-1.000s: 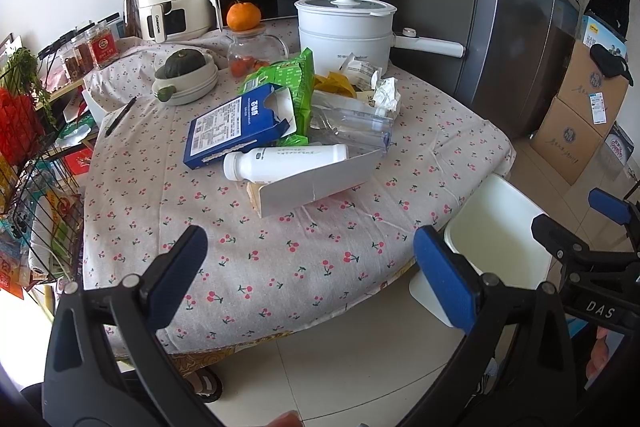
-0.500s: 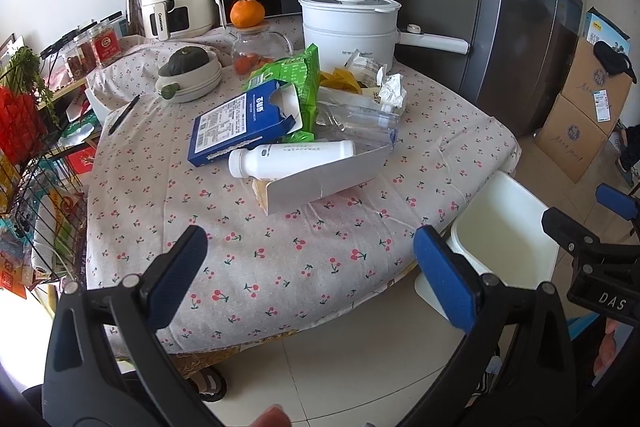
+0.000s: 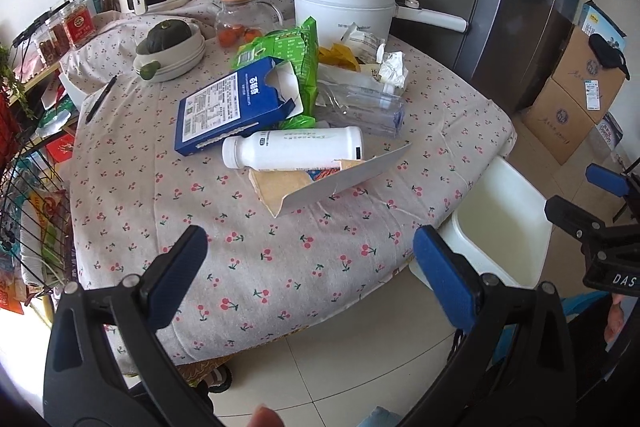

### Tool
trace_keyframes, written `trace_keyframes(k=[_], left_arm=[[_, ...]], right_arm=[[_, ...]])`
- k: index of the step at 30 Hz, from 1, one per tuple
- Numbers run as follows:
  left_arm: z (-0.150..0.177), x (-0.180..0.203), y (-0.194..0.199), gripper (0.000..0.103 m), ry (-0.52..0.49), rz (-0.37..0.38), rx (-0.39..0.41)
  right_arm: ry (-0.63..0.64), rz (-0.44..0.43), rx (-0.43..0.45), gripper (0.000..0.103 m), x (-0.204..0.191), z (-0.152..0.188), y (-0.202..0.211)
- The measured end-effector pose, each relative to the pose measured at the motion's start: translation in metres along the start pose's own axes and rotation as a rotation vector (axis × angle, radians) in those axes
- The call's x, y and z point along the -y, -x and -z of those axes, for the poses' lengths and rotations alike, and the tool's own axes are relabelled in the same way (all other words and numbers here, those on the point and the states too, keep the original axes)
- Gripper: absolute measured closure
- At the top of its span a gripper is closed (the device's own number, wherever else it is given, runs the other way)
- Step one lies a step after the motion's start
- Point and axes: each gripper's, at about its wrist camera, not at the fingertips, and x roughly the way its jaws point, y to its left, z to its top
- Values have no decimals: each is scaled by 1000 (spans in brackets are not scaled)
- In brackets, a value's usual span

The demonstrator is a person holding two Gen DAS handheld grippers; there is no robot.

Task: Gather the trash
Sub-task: 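Grasp the blue snack box with the left gripper while the right gripper approaches the white yogurt bottle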

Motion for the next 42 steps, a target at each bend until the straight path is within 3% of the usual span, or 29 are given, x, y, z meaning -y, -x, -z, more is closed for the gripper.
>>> trace_keyframes(k=[5, 8, 13, 16, 22, 26, 30, 34, 36, 39, 42], left_arm=[[-38, -20, -8, 1, -13, 40, -57], [-63, -32, -22, 1, -21, 7, -103], [-102, -50, -63, 2, 48, -55, -158], [-122, -50, -96, 11, 71, -98, -193], [-140, -40, -151, 30, 86, -223, -236], [-143, -24, -167, 41, -10, -346, -218], [-143, -17, -171, 49, -52, -409, -218], [-139, -23, -180, 64, -52, -399, -288], [-134, -31, -183, 84, -25, -375, -329], [-128, -47, -179, 84, 66, -269, -323], [-124, -54, -157, 89, 42, -279, -232]], right_arm=[[48, -90, -46, 0, -7, -37, -14], [47, -129, -78, 0, -8, -62, -33], [-12, -205, -124, 0, -7, -79, -77], [-23, -255, -189, 0, -4, -81, -103], [-48, -282, -223, 0, 10, -93, -136], [-47, -300, -253, 0, 12, -95, -152], [-30, -313, -262, 0, 10, -97, -160], [-16, -315, -282, 0, 5, -96, -166], [-12, -320, -283, 0, 2, -96, -169], [0, -338, -264, 0, -4, -99, -169], [17, -391, -228, 0, -14, -103, -164]])
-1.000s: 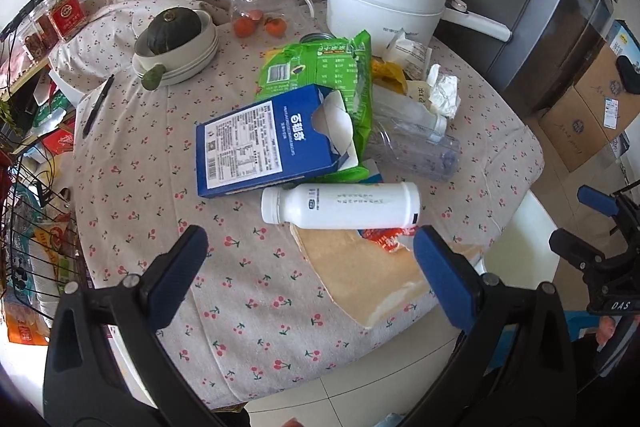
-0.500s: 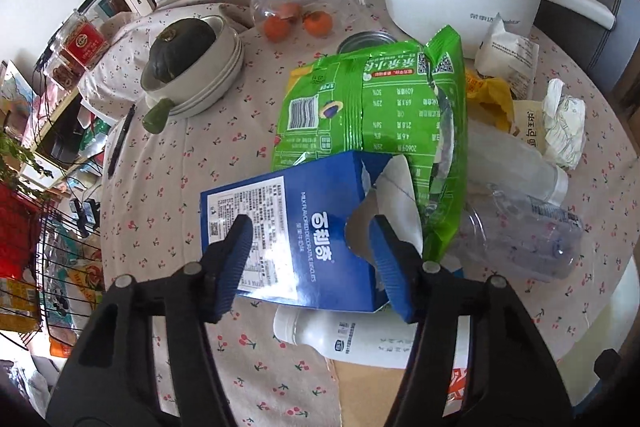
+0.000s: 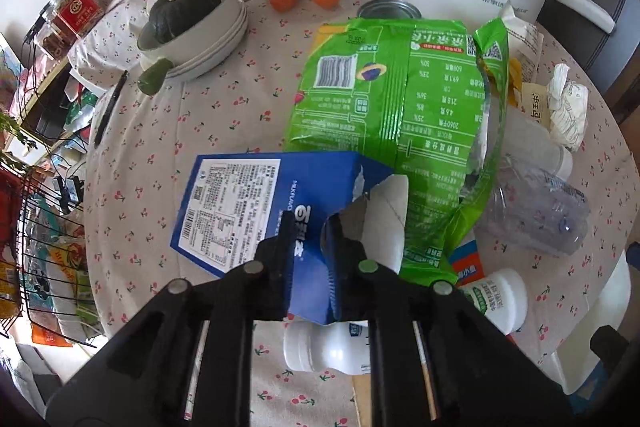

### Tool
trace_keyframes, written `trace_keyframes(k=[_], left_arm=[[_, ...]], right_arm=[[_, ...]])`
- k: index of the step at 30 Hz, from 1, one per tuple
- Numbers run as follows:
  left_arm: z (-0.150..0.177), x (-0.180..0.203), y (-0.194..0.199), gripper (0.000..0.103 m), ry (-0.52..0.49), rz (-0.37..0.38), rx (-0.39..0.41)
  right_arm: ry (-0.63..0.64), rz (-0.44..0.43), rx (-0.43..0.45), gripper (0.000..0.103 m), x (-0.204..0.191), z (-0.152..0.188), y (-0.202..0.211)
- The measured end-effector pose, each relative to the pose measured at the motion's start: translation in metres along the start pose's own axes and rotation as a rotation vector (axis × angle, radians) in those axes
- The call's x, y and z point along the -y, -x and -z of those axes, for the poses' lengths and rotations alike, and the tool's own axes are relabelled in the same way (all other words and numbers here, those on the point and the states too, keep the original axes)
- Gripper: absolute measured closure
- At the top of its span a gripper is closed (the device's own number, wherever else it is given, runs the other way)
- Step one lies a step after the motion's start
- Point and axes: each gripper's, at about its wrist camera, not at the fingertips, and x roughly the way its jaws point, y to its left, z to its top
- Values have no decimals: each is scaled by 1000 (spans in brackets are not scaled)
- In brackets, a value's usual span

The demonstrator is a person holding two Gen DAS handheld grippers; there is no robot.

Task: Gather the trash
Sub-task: 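Grasp the blue snack box with the left gripper while the right gripper approaches the white yogurt bottle, then carry the blue box to the white bin and release it while the right gripper holds the yogurt bottle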

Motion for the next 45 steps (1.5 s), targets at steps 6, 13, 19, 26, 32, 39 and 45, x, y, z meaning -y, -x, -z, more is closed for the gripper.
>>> trace_keyframes(k=[6, 13, 19, 26, 32, 39, 45], left_arm=[[26, -35, 37, 95, 63, 46, 169], [64, -70, 52, 96, 162, 191, 245], [73, -92, 65, 98, 180, 269, 266], [81, -118, 73, 102, 228, 327, 281], [86, -130, 75, 102, 247, 345, 283], [87, -133, 75, 102, 249, 346, 281], [88, -141, 76, 102, 273, 342, 293]], right_arm=[[52, -53, 12, 0, -33, -7, -13], [212, -66, 3, 5, -79, -10, -38], [465, -45, -54, 21, -131, 3, -70], [567, 31, -81, 21, -148, 7, -95], [670, 63, -182, 26, -169, 23, -112], [699, 57, -177, 40, -188, 33, -126], [591, 63, -109, 53, -176, 18, -115]])
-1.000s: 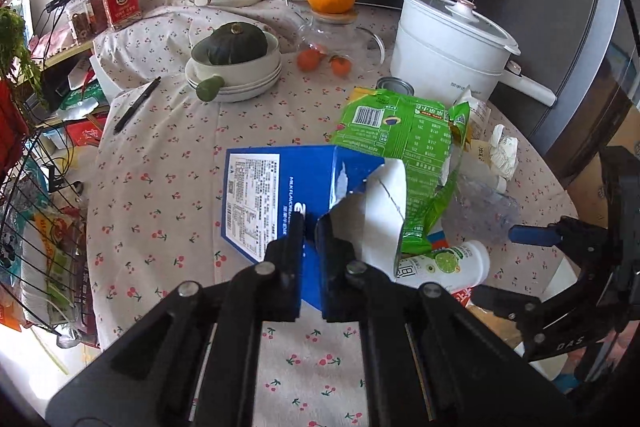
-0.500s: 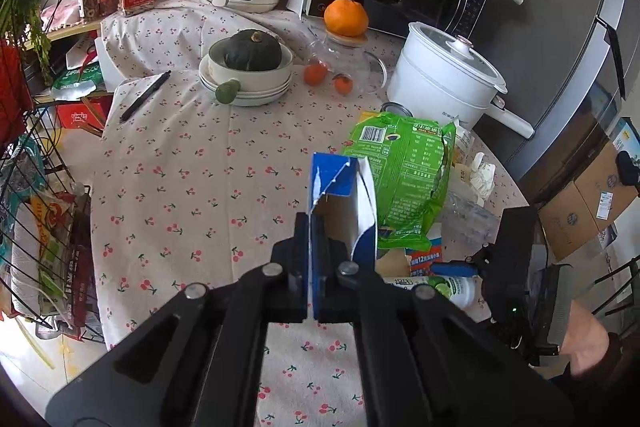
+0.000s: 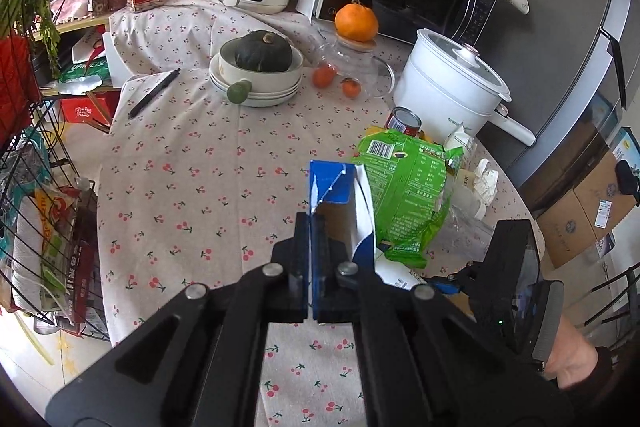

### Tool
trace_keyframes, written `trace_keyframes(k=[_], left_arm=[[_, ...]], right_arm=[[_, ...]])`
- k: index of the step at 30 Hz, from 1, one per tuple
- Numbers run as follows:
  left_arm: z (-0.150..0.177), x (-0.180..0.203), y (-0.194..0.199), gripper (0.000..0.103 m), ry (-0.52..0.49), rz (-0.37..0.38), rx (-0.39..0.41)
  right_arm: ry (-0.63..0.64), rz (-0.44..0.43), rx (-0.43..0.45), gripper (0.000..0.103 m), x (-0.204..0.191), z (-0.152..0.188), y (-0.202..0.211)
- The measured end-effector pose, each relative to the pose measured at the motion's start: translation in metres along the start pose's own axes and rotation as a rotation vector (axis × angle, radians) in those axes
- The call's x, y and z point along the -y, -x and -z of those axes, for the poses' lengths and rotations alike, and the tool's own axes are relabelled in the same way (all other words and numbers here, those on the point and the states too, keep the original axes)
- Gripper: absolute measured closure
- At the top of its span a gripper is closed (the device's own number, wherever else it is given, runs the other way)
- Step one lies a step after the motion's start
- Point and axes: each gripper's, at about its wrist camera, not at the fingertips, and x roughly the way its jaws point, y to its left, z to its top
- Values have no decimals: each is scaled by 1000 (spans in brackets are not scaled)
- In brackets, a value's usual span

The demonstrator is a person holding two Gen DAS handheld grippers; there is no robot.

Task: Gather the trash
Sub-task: 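Carry the blue box to the white bin and release it while the right gripper holds the yogurt bottle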

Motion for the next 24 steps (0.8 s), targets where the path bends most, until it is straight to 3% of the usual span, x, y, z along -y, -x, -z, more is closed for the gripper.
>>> trace_keyframes(k=[10, 15, 20, 24], left_arm=[[-6, 3, 16, 102, 6, 21, 77], [-10, 10, 24, 103, 12, 47, 109], [-14, 38, 42, 102, -29, 134, 159], [-11, 75, 50, 102, -78, 252, 168]], right_arm=[[-265, -87, 203, 53, 51, -6, 50], [-323, -48, 275, 53, 65, 9, 88], [-376, -1, 317, 53, 87, 35, 127], [-440, 59, 312, 53, 112, 79, 156]])
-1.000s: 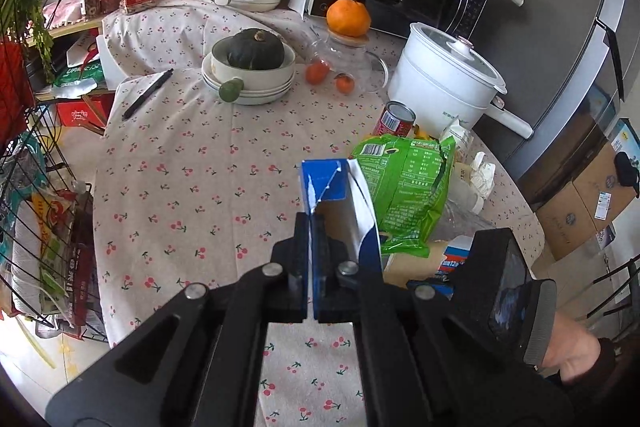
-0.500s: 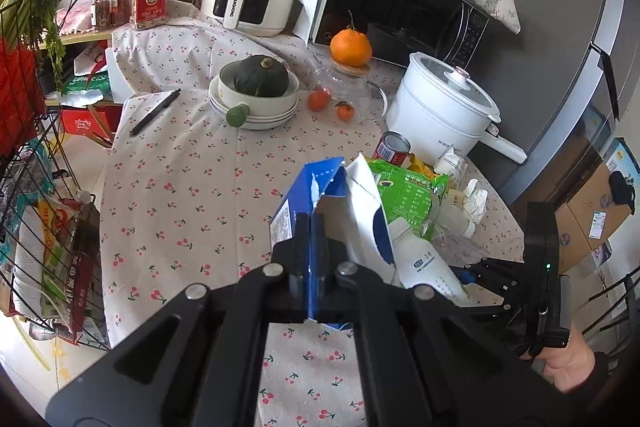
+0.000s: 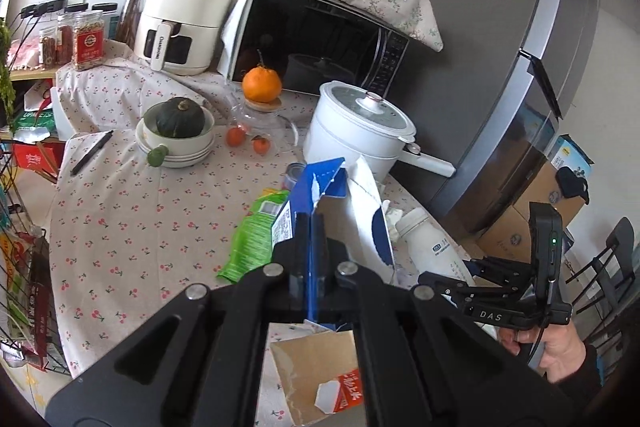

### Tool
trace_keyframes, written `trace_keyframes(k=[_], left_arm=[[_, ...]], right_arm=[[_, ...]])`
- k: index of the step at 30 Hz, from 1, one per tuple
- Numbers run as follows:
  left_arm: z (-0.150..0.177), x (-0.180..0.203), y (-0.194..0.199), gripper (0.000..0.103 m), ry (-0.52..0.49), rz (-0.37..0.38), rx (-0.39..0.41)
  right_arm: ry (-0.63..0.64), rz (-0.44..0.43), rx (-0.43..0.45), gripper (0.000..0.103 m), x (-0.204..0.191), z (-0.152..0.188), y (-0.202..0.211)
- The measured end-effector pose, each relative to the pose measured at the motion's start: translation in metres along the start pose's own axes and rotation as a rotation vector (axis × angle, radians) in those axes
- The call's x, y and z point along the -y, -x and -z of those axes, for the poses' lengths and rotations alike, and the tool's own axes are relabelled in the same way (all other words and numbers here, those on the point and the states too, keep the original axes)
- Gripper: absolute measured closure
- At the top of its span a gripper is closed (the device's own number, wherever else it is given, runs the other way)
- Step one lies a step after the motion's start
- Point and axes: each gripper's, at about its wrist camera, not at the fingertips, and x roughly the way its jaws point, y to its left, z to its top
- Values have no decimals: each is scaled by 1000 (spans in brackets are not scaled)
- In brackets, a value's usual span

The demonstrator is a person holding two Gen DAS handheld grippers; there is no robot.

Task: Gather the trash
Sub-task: 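Carry the blue box to the white bin and release it while the right gripper holds the yogurt bottle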

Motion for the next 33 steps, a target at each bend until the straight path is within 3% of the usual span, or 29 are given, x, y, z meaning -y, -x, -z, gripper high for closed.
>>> trace_keyframes(k=[6, 10, 19, 24, 33], left_arm=[[12, 77, -19, 102, -94, 205, -54], [35, 133, -44, 102, -166, 309, -132], [110, 227, -110, 102, -283, 434, -328], [149, 250, -154, 102, -324, 424, -433], [204, 247, -215, 102, -404, 293, -566]], right_arm=[[-134, 128, -23, 53, 77, 46, 47], [-238, 194, -62, 53, 125, 80, 67], [-455, 278, -178, 53, 208, 152, 83], [-531, 277, -293, 53, 235, 184, 63], [-585, 260, -441, 53, 252, 216, 21]])
